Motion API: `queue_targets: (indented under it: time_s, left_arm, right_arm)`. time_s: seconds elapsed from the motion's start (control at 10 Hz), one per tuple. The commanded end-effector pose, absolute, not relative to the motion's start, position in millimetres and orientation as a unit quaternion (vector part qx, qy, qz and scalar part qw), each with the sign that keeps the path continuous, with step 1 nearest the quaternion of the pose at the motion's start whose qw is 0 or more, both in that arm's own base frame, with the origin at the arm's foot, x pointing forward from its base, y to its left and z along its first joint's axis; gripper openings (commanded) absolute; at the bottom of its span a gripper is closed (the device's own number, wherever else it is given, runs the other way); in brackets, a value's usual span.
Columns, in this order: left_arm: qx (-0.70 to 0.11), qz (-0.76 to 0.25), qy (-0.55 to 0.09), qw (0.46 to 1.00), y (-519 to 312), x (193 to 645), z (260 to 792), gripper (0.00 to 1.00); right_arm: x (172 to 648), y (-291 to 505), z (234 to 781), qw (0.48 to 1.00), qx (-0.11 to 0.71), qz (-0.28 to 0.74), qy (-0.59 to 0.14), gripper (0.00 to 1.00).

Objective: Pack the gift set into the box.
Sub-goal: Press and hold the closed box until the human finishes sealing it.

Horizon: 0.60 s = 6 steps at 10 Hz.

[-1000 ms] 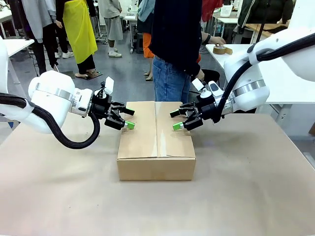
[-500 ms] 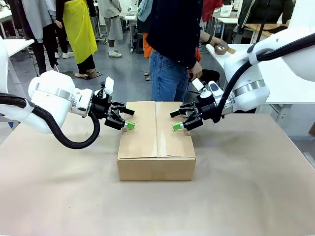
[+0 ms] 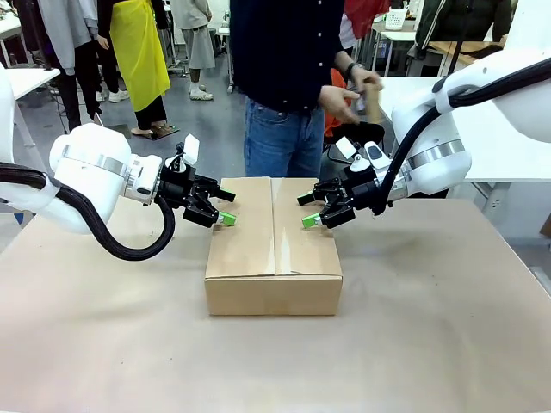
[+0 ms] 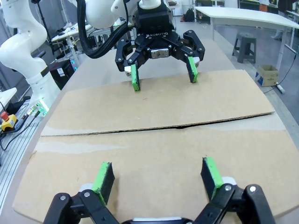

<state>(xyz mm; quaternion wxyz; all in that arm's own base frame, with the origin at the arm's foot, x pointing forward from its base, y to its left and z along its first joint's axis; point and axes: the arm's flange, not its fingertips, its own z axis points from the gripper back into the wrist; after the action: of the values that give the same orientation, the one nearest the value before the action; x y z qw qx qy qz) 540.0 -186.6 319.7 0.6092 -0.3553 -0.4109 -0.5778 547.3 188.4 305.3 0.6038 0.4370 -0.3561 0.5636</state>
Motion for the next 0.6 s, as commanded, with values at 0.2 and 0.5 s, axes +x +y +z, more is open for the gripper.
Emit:
queue_targets:
  time_s: [0.2,0.5]
  left_arm:
    - [-0.358,-0.577,-0.41,0.609,-184.0,537.1,318.3,1.0]
    - [-0.358,-0.577,-0.41,0.609,-184.0,537.1,318.3,1.0]
  right_arm:
    - [546.9,188.2,302.5,0.608,0.435,0.562,-0.354,1.0]
    - [546.9,188.2,302.5,0.608,0.435,0.562,-0.354,1.0]
